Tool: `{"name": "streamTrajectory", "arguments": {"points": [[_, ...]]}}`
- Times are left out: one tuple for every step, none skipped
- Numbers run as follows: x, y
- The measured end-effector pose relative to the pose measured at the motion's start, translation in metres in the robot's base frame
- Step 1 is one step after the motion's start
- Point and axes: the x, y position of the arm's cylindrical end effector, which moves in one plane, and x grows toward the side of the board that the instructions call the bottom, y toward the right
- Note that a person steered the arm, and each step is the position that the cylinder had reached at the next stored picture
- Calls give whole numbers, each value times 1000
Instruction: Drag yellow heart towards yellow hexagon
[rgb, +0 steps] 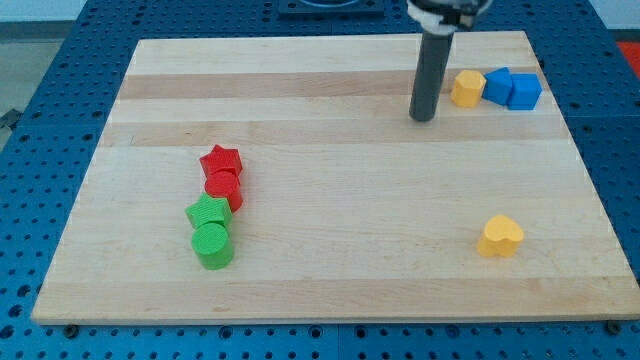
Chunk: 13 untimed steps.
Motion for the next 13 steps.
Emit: {"name": "streamTrajectory", "arguments": {"points": [[23, 25], [33, 100], [59, 185], [120, 210], [162, 188], [182, 135], [188, 69], [166, 8], [123, -38], [80, -78], [72, -90], [78, -94], [66, -98]]}}
